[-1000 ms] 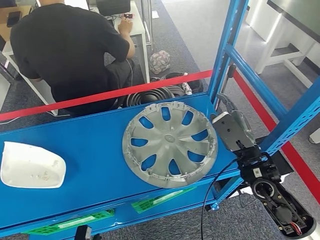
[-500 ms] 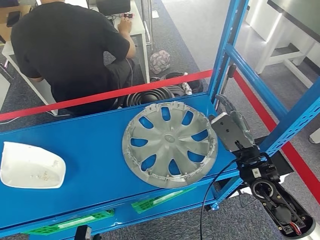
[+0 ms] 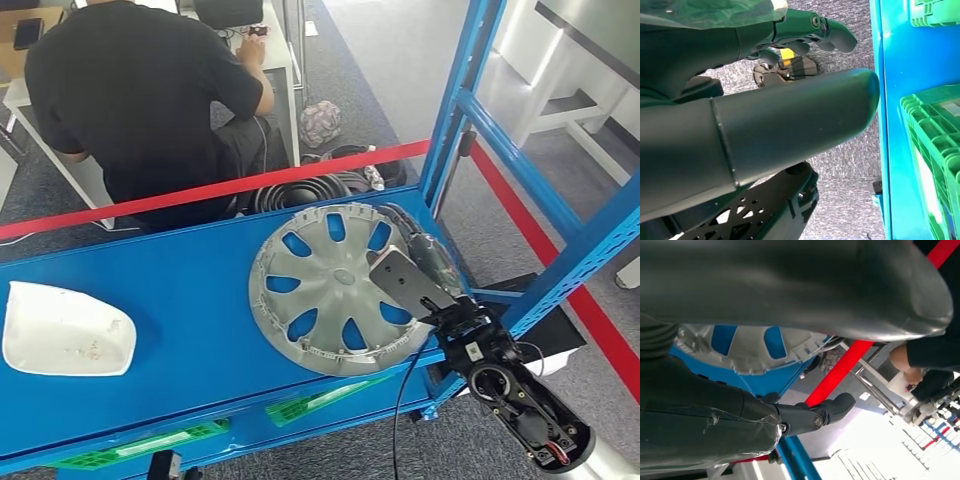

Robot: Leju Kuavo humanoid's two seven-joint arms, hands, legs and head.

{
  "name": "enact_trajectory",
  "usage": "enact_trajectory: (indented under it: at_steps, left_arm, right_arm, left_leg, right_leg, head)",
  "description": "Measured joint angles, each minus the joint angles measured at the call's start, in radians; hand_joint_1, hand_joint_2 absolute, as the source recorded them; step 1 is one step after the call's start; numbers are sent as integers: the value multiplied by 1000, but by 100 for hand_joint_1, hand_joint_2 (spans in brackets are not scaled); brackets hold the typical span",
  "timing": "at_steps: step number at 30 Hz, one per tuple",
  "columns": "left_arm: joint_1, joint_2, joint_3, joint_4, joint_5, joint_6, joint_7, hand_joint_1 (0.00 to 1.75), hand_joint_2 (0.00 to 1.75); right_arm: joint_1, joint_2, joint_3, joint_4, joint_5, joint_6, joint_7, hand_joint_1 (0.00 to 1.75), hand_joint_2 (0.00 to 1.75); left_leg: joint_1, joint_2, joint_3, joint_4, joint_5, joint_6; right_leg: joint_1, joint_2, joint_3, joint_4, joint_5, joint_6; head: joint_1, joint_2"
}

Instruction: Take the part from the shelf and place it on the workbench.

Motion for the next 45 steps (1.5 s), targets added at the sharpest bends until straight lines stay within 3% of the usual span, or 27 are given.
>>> enact_trajectory:
  at_steps: [3,6,9,10,12,14,18,20,22,23,24,25,28,29,34,36,39,40,41,43,45]
  left_arm:
    - [0,-2,-1,0,1,0,-1,0,0]
    - [-1,-3,-1,0,1,0,-2,0,0]
    - [0,-6,-2,0,1,0,-2,0,0]
    - [0,-7,-2,0,1,0,-2,0,0]
    - [0,-7,-2,0,1,0,-2,0,0]
    - [-1,-7,-2,0,1,0,-2,0,0]
    - [1,-7,-3,0,2,0,-3,0,0]
    - [0,-7,-3,0,2,0,-3,0,0]
    - [0,-8,-4,0,4,0,-3,0,0]
    - [1,-8,-4,0,5,0,-3,0,0]
    - [1,-8,-4,0,6,0,-3,0,0]
    - [1,-8,-4,0,7,0,-3,0,0]
    - [-1,-7,-4,0,9,0,-3,0,0]
    - [-2,-6,-4,0,9,0,-3,0,0]
    - [-4,-7,-5,0,9,0,-3,0,0]
    - [-4,-8,-5,0,9,0,-3,0,0]
    - [-4,-9,-9,0,9,0,-3,0,0]
    - [-4,-8,-12,0,9,0,-3,0,0]
    - [-4,-8,-15,0,9,0,-3,0,0]
    - [-4,-9,-20,0,9,0,-3,0,0]
    - [-5,-8,-22,0,9,0,-3,0,0]
  right_arm:
    - [-3,1,12,4,-1,-4,0,0,0]
    - [-6,1,16,5,-1,-5,0,0,0]
    - [-8,2,25,12,-1,-5,1,0,0]
    - [-9,2,31,16,-1,-5,2,0,0]
    - [-12,2,39,20,-1,-5,2,0,0]
    - [-15,2,45,23,-1,-6,2,0,0]
    - [-17,2,48,26,-1,-6,2,0,0]
    - [-18,2,48,26,-1,-6,2,0,0]
    - [-18,2,49,26,-1,-6,1,0,0]
    - [-17,2,49,26,-1,-5,0,0,0]
    - [-17,2,50,26,-1,-5,0,0,0]
    - [-17,2,50,26,-1,-6,0,0,0]
    - [-16,2,48,26,1,-7,-1,0,0]
    - [-16,2,48,26,2,-8,-1,0,0]
    - [-13,2,46,25,3,-9,-3,0,0]
    - [-12,1,45,25,3,-9,-3,0,0]
    - [-11,1,44,26,3,-10,-3,0,0]
    - [-11,2,45,27,3,-10,-3,0,0]
    - [-10,1,45,27,3,-10,-3,0,0]
    - [-11,1,45,27,3,-10,-3,0,0]
    - [-11,2,45,27,3,-10,-3,0,0]
  left_leg:
    - [10,3,14,-26,11,10]
    - [13,4,19,-34,15,13]
    - [16,4,19,-31,14,11]
    - [19,4,19,-27,12,7]
    - [24,0,17,-13,2,-7]
    - [23,-2,13,0,-5,-23]
    - [27,-1,9,7,-11,-45]
    - [28,2,-21,85,-68,-48]
    - [26,3,-79,226,-148,-48]
    - [25,3,-99,280,-171,-46]
    - [23,3,-100,296,-173,-43]
    - [21,3,-80,270,-157,-37]
    - [10,4,41,60,-78,-16]
    - [5,4,62,17,-64,-11]
    - [0,5,57,-6,-40,5]
    - [4,7,47,-12,-24,13]
    - [3,11,23,-10,-10,19]
    - [2,11,16,-8,-7,18]
    - [2,12,10,-5,-4,17]
    - [4,11,-1,5,-2,13]
    - [0,11,-12,19,-1,5]
  right_leg:
    - [1,1,-13,32,-26,9]
    - [-1,2,-35,78,-56,11]
    - [-6,2,-105,205,-88,22]
    - [-11,1,-114,215,-76,28]
    - [-20,2,-65,105,-13,39]
    - [-21,10,-30,29,12,31]
    - [-15,13,-35,25,19,-8]
    - [-15,9,-40,20,27,-21]
    - [-10,5,-48,20,33,-29]
    - [-6,4,-53,20,36,-32]
    - [-3,3,-58,21,39,-33]
    - [0,3,-62,21,43,-33]
    - [5,4,-66,21,56,-26]
    - [6,5,-67,21,61,-21]
    - [3,5,-74,22,69,5]
    - [1,5,-101,82,18,12]
    - [0,5,-166,272,-99,19]
    - [0,5,-168,300,-109,21]
    - [0,4,-151,289,-100,22]
    - [-1,3,-72,171,-49,20]
    - [2,4,-10,59,-20,13]
  head:
    - [6,0]
    - [12,0]
    - [24,0]
    - [29,0]
    - [38,0]
    - [42,0]
    - [22,0]
    - [10,0]
    - [1,0]
    - [-1,0]
    - [-1,0]
    - [-1,0]
    - [-1,0]
    - [0,0]
    - [4,0]
    - [9,0]
    - [25,0]
    - [29,0]
    - [31,0]
    - [38,0]
    - [44,0]
